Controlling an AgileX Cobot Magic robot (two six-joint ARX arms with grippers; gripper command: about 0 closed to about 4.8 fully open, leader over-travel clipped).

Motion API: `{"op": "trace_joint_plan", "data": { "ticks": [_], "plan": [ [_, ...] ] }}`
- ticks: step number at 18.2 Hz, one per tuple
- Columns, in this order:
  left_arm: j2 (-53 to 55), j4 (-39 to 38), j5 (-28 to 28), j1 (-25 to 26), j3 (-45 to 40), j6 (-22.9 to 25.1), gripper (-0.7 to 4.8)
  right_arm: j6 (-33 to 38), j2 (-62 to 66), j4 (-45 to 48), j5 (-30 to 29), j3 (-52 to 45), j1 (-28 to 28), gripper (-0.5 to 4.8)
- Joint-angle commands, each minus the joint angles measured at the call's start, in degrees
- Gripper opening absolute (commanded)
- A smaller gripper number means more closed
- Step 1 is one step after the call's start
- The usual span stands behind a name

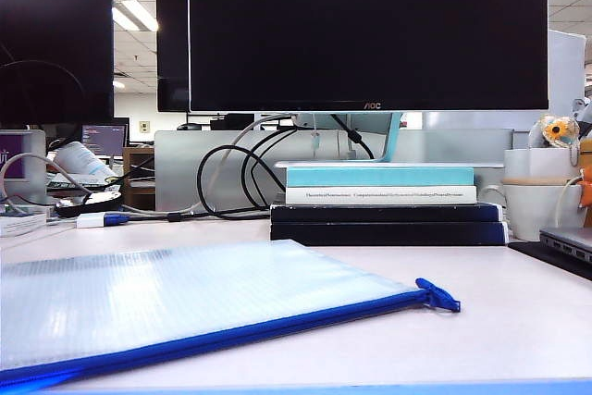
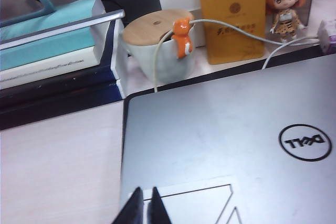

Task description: Pick up the transparent plastic file bag with a blue zipper and close its zipper.

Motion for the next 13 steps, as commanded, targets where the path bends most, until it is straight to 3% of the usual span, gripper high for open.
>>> {"op": "trace_joint_plan", "data": {
  "ticks": [1,2,3,13],
  "plan": [
    [-0.2,-1.1,0.0,0.0,0.0,0.0,-0.03,0.0,0.0,1.0,-0.4,-0.2,0.0,0.26],
    [-0.2,-1.1,0.8,0.0,0.1,-0.1,0.09,0.0,0.0,1.0,-0.4,-0.2,-0.1,0.26],
    [-0.2,-0.9,2.6,0.0,0.0,-0.4,0.58,0.0,0.0,1.0,-0.4,-0.1,0.0,0.26],
    [-0.2,-0.9,2.0,0.0,0.0,-0.4,0.58,0.0,0.0,1.0,-0.3,-0.1,-0.1,0.26]
  ]
}}
